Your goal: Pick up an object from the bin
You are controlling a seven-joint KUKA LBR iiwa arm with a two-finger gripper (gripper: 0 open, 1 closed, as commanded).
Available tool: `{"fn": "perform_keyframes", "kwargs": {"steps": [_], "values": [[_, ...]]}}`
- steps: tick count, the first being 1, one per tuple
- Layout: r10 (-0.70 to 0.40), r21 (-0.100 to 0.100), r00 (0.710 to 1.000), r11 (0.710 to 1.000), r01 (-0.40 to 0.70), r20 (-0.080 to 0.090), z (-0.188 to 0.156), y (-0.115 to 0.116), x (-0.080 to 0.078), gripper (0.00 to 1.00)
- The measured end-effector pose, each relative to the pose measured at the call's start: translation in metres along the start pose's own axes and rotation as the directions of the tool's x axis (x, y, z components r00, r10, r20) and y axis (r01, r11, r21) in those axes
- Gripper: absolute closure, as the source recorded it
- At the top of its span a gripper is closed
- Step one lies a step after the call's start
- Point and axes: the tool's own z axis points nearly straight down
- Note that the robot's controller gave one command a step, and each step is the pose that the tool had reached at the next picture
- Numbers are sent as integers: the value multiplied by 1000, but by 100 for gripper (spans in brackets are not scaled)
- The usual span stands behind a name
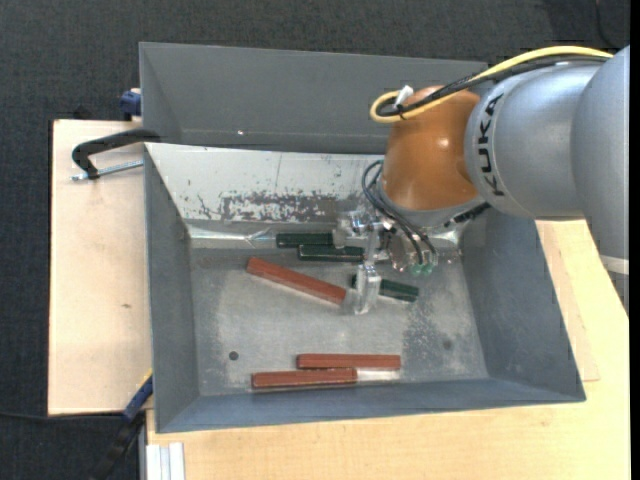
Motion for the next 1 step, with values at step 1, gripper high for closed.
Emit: {"fn": "perform_keyframes", "kwargs": {"steps": [1], "values": [[294, 2, 956, 956, -294, -9, 21, 18, 54, 100]]}}
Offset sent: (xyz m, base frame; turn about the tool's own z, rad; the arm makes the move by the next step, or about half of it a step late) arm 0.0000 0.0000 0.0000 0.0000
